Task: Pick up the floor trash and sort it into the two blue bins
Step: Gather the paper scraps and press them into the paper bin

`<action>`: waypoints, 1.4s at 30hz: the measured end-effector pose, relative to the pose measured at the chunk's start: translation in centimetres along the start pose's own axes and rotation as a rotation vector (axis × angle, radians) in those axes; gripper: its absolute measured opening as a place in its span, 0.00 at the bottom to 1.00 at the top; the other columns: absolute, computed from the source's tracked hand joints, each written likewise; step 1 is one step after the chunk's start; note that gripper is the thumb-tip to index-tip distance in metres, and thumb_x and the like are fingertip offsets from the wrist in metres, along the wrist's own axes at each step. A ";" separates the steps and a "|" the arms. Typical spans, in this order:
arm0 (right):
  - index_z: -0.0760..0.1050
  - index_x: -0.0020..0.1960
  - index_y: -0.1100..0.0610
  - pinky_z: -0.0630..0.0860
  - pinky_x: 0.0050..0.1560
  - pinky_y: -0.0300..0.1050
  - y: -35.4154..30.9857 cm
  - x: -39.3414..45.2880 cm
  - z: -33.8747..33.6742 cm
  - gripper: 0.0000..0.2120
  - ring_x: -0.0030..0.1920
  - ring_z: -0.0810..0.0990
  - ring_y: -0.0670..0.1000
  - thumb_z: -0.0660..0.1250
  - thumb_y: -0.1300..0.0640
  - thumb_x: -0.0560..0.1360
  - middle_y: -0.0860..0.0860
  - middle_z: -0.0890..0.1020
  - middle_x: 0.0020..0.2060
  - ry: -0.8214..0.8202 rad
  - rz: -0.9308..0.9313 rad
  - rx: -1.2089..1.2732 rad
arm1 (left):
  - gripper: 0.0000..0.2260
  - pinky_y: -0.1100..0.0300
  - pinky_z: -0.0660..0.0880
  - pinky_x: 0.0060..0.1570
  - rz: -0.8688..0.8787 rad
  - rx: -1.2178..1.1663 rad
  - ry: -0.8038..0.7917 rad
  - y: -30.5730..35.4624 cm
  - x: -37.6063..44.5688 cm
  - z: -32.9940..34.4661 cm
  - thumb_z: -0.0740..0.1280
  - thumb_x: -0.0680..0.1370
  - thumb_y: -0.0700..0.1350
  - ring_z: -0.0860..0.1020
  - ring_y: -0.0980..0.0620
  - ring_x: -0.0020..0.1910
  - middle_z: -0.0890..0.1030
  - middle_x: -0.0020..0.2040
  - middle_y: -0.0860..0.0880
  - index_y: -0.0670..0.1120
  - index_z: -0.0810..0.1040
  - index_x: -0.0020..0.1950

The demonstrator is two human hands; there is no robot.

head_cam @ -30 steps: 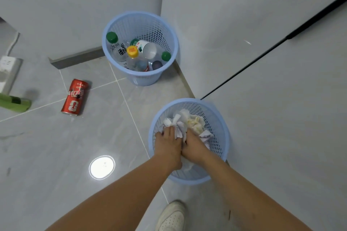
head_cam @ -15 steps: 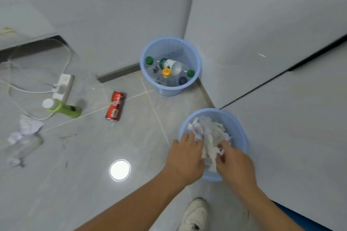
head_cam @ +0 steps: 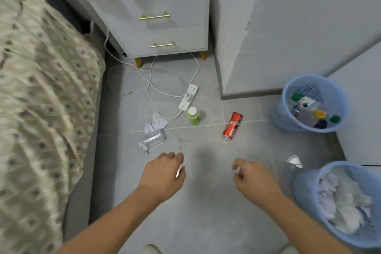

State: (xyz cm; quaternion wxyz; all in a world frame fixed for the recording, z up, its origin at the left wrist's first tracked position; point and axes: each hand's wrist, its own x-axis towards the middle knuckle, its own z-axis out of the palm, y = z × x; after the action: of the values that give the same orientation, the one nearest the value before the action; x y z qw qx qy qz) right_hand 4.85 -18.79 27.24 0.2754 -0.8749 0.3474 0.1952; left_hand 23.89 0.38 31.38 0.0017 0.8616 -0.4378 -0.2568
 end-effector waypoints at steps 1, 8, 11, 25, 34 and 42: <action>0.73 0.57 0.46 0.74 0.46 0.45 -2.6 1.0 -0.2 0.11 0.49 0.82 0.52 0.62 0.50 0.75 0.46 0.84 0.43 -0.008 -0.020 0.007 | 0.12 0.54 0.76 0.46 -0.030 0.003 0.013 -2.4 -0.3 -0.9 0.57 0.80 0.55 0.77 0.49 0.55 0.79 0.52 0.53 0.52 0.73 0.58; 0.72 0.62 0.47 0.79 0.49 0.50 -14.0 10.0 -1.5 0.15 0.50 0.82 0.56 0.64 0.52 0.76 0.48 0.81 0.51 0.063 -0.142 0.045 | 0.11 0.52 0.79 0.45 -0.198 -0.048 0.055 -11.9 2.3 -3.9 0.59 0.79 0.55 0.79 0.51 0.52 0.80 0.53 0.56 0.56 0.74 0.59; 0.72 0.63 0.48 0.79 0.50 0.51 -16.4 15.4 -0.1 0.15 0.53 0.81 0.56 0.64 0.53 0.76 0.50 0.79 0.54 -0.010 -0.217 0.018 | 0.11 0.53 0.79 0.46 -0.268 -0.063 0.020 -14.3 5.7 -2.2 0.61 0.79 0.54 0.78 0.49 0.52 0.79 0.52 0.53 0.53 0.73 0.59; 0.67 0.70 0.45 0.70 0.64 0.55 -24.7 37.9 19.6 0.32 0.62 0.70 0.65 0.73 0.41 0.70 0.55 0.63 0.65 -0.246 -0.180 -0.122 | 0.30 0.49 0.76 0.54 -0.745 -0.395 -0.207 -27.2 16.0 19.2 0.69 0.74 0.55 0.77 0.40 0.59 0.69 0.63 0.45 0.52 0.59 0.71; 0.74 0.61 0.53 0.76 0.55 0.58 -26.7 39.5 27.5 0.27 0.60 0.71 0.69 0.76 0.41 0.68 0.65 0.68 0.67 -0.024 -0.251 -0.240 | 0.28 0.50 0.80 0.53 -0.671 -0.454 -0.032 -28.9 17.5 25.0 0.68 0.76 0.51 0.77 0.45 0.54 0.64 0.65 0.47 0.53 0.58 0.71; 0.74 0.61 0.57 0.74 0.47 0.50 -26.0 40.4 25.2 0.16 0.52 0.79 0.64 0.66 0.65 0.74 0.59 0.74 0.57 -0.025 -0.335 -0.221 | 0.08 0.48 0.79 0.45 -0.632 -0.431 0.075 -30.3 17.6 24.0 0.62 0.81 0.48 0.78 0.44 0.44 0.72 0.54 0.48 0.50 0.69 0.60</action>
State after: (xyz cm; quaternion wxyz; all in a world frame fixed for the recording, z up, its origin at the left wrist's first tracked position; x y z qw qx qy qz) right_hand 47.22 -7.69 -4.76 0.2108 -0.9428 0.1702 0.1944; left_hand 44.58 11.10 -4.17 0.1195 0.9428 -0.0862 -0.2989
